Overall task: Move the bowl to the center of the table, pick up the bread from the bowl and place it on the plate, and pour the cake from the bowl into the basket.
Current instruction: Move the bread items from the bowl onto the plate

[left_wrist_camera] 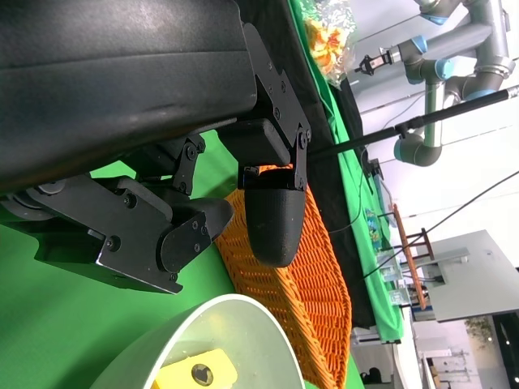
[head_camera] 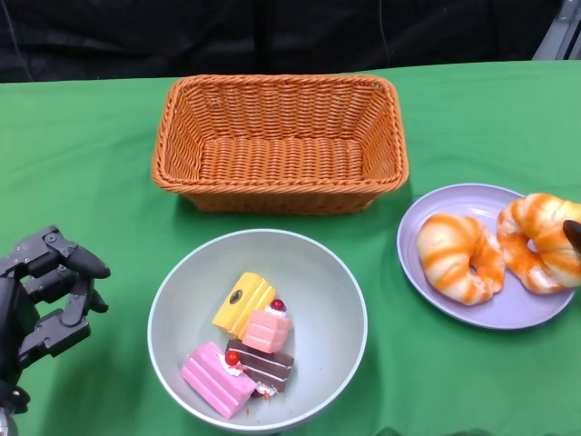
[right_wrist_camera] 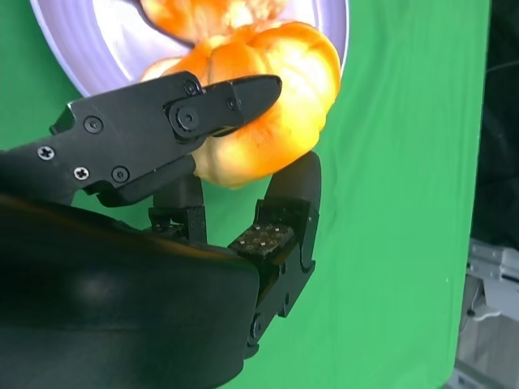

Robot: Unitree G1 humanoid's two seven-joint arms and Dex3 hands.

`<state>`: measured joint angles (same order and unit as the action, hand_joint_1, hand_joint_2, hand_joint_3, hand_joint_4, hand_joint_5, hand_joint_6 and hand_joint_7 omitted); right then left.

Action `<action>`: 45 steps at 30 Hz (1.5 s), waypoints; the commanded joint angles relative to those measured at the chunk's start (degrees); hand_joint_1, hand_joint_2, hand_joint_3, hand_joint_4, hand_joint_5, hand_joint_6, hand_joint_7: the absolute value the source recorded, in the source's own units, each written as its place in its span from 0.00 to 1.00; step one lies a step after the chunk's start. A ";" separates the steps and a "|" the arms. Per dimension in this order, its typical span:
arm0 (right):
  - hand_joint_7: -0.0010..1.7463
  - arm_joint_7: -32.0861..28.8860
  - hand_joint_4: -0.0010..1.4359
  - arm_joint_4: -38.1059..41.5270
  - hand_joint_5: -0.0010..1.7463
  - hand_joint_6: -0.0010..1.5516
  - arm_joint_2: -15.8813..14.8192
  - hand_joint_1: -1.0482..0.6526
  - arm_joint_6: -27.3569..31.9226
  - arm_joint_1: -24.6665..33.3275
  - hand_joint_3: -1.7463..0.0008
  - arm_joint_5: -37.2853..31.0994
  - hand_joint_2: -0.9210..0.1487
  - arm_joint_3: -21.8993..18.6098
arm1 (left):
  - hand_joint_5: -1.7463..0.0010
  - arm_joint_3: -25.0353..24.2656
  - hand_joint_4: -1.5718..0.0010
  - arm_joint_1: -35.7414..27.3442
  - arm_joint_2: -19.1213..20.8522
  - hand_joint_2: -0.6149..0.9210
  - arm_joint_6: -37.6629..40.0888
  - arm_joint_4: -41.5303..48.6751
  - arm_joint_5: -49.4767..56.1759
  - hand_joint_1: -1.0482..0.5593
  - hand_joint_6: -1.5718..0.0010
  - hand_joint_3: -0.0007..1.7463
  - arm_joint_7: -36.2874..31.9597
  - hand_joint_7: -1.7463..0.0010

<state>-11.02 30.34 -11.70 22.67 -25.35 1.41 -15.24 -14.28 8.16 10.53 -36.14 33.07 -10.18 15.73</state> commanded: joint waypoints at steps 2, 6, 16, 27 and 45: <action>0.33 -2.15 0.45 2.83 0.83 0.49 -1.64 0.50 -0.60 -1.29 0.94 -2.57 0.00 1.50 | 0.07 -0.48 0.52 -0.61 0.53 0.83 0.78 -1.17 -0.41 0.66 0.50 0.55 -0.77 0.27; 0.14 -3.95 0.44 3.13 0.53 0.53 -1.67 0.48 -3.55 -0.57 0.93 -5.52 0.00 3.97 | 0.08 -0.40 0.51 -0.79 0.35 0.82 0.68 -1.45 -0.37 0.67 0.49 0.56 -0.70 0.28; 0.00 -7.44 0.51 1.74 0.11 0.45 -2.01 0.43 -11.35 2.49 0.96 -12.66 0.00 9.05 | 0.07 -0.11 0.53 -1.03 0.08 0.84 1.67 -2.17 -0.67 0.68 0.50 0.55 -0.39 0.27; 0.00 -9.17 0.34 -0.42 0.07 0.37 -3.12 0.39 -13.40 4.57 0.96 -19.14 0.00 13.64 | 0.07 -0.08 0.53 -1.47 0.27 0.83 1.39 -2.58 -0.12 0.68 0.50 0.55 -0.47 0.26; 0.00 -8.15 0.20 -4.32 0.00 0.28 -5.80 0.36 -7.33 6.56 0.96 -28.76 0.00 20.19 | 0.07 -0.04 0.53 -2.34 0.76 0.85 1.64 -3.92 -0.54 0.68 0.51 0.53 0.20 0.27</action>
<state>-19.20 25.46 -16.47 14.56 -19.94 -26.67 4.67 -14.02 6.00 10.37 -34.94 30.34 -10.01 15.76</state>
